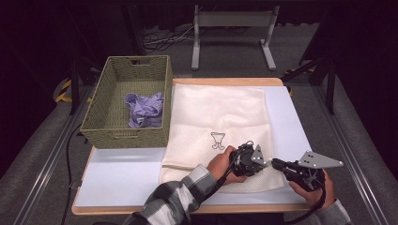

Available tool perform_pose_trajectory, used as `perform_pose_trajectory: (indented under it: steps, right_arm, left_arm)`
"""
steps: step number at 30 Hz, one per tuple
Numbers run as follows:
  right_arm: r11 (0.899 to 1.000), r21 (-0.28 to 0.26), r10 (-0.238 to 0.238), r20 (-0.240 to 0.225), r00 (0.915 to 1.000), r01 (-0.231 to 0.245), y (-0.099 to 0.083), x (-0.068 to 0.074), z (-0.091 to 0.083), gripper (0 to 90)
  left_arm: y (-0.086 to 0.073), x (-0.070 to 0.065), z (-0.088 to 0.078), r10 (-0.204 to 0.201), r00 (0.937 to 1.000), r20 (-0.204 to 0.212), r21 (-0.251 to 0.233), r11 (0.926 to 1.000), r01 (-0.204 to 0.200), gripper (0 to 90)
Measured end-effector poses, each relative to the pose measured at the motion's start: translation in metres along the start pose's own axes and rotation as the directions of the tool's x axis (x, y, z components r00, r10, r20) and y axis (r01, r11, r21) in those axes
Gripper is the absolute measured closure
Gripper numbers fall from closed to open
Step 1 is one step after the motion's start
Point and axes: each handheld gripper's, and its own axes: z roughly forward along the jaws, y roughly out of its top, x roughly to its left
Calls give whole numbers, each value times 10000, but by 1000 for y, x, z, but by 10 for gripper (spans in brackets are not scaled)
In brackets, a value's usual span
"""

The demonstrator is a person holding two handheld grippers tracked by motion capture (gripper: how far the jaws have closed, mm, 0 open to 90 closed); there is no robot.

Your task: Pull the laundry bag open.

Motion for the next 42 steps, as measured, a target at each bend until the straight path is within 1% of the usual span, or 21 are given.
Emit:
perform_pose_trajectory:
  steps: [3,4,7,10,11,13,15,16,18,21,23,27,29,32,34,35,36,37,38,41,42]
  right_arm:
    - [10000,-69,51,55,10000,-51,0,0,-1,853]
    - [10000,-65,49,73,10000,-48,0,1,-1,853]
    - [10000,-71,57,88,9999,-57,0,1,-2,853]
    - [9998,-109,149,86,9999,-148,-1,0,-2,854]
    - [9998,-122,139,105,9998,-138,-1,0,-2,853]
    - [9997,-154,169,110,9998,-167,-1,0,-2,854]
    - [9997,-157,186,112,9998,-185,-1,0,-2,854]
    - [9997,-150,173,127,9998,-171,-1,0,-1,854]
    - [9997,-173,171,174,9997,-168,-1,1,-2,853]
    - [9996,-213,190,232,9996,-185,-2,1,-1,854]
    - [9996,-236,158,332,9993,-150,-3,2,-1,854]
    - [9996,-269,130,412,9991,-119,-3,4,-1,854]
    - [9996,-263,138,425,9990,-126,-4,4,0,854]
    - [9996,-245,171,467,9988,-159,-5,4,0,855]
    - [9995,-267,153,507,9986,-139,-6,4,-1,855]
    - [9995,-283,165,527,9985,-150,-6,4,-1,855]
    - [9995,-288,152,602,9981,-135,-6,5,-1,856]
    - [9994,-308,158,592,9981,-140,-6,5,-1,856]
    - [9993,-320,205,587,9981,-187,-6,4,-2,856]
    - [9992,-329,240,624,9978,-219,-7,4,-2,856]
    - [9992,-335,257,602,9979,-237,-7,3,-2,856]
  left_arm:
    - [-2,0,0,4,10000,10,-4,10000,-4,818]
    - [-3,1,-1,77,10000,0,92,9999,-77,819]
    - [-5,1,-1,32,10000,37,99,9999,-32,818]
    - [-9,1,-4,97,10000,-4,258,9996,-97,818]
    - [-10,2,-5,31,10000,78,194,9998,-32,818]
    - [-12,3,-8,2,10000,88,191,9998,-4,818]
    - [-14,2,-9,-10,10000,47,151,9999,9,818]
    - [-14,1,-9,89,10000,-5,271,9996,-89,818]
    - [-15,1,-9,29,10000,13,186,9998,-29,819]
    - [-16,0,-9,24,10000,-1,176,9998,-24,819]
    - [-16,0,-8,96,9999,-43,211,9997,-95,819]
    - [-16,0,-6,82,10000,19,253,9996,-83,819]
    - [-16,-1,-5,66,10000,-22,280,9996,-65,819]
    - [-16,-1,-4,206,9998,-15,395,9990,-205,819]
    - [-16,-1,-4,65,10000,22,277,9996,-66,819]
    - [-16,-1,-4,86,10000,5,325,9994,-86,819]
    - [-16,-1,-5,218,9998,-50,421,9989,-215,819]
    - [-17,-1,-5,127,9999,-25,338,9994,-126,820]
    - [-16,-1,-5,164,9999,-15,342,9993,-163,820]
    - [-16,-1,-6,255,9997,-24,461,9986,-254,820]
    - [-17,-2,-6,249,9996,-116,576,9980,-242,820]
